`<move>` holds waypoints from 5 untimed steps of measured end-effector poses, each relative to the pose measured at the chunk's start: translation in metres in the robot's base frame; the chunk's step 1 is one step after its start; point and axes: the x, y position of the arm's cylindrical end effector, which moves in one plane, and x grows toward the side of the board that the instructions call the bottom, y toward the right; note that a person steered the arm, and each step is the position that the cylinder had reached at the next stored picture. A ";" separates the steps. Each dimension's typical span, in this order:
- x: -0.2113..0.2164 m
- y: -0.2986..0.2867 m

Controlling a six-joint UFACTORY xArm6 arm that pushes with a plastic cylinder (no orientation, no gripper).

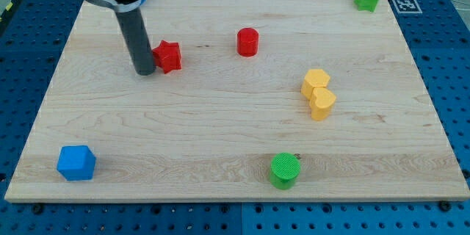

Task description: Push the red star into the red circle

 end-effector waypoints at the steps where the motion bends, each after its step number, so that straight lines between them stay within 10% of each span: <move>1: -0.007 -0.003; 5: -0.016 0.079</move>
